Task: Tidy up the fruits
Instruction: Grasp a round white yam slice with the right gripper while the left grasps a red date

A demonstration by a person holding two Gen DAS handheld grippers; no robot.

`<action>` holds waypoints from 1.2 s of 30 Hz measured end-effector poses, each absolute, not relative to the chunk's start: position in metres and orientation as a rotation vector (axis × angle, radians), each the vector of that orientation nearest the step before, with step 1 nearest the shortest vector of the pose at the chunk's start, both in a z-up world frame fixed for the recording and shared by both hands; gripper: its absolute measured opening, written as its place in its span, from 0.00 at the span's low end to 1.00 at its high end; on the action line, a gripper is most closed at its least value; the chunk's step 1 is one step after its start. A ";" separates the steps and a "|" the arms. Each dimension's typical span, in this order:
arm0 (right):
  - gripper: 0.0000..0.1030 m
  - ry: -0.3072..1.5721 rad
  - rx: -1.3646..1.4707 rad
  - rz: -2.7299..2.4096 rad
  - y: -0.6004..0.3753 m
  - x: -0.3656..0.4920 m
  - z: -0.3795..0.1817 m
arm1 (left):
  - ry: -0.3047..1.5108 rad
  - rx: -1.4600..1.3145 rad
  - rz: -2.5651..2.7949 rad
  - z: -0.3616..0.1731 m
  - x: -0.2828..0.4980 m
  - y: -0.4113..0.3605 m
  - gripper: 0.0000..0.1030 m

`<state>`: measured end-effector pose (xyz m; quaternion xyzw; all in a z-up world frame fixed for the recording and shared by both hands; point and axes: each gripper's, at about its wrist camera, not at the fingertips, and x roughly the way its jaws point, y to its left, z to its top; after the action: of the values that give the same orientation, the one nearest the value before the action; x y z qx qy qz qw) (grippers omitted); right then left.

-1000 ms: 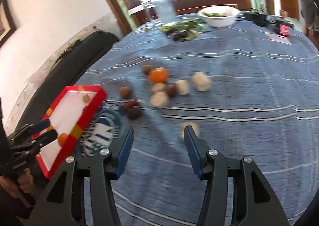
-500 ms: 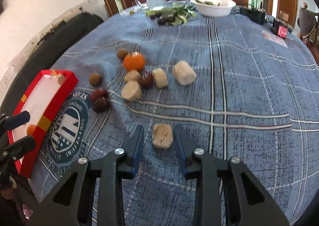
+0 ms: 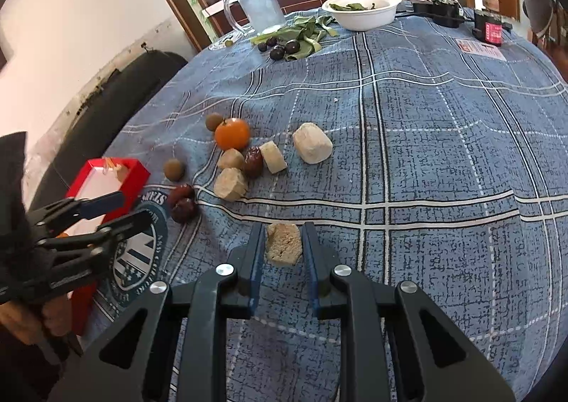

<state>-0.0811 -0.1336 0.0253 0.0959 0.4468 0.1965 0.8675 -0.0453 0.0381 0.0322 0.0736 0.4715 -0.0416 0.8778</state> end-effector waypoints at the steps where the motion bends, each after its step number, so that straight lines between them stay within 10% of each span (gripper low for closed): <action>1: 0.22 0.936 0.211 0.414 -0.135 -0.081 0.025 | 0.986 0.162 -0.088 0.031 -0.043 0.036 0.55; 25: 0.22 0.938 0.206 0.444 -0.132 -0.081 0.026 | 0.971 0.172 -0.136 0.033 -0.031 0.033 0.53; 36: 0.22 0.973 0.159 0.428 -0.125 -0.079 0.016 | 1.020 0.168 -0.199 0.017 -0.023 0.022 0.28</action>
<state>-0.0786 -0.1250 0.0164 0.0759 0.4635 0.2036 0.8590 -0.0228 0.0219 0.0170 0.0800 0.4868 -0.0949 0.8647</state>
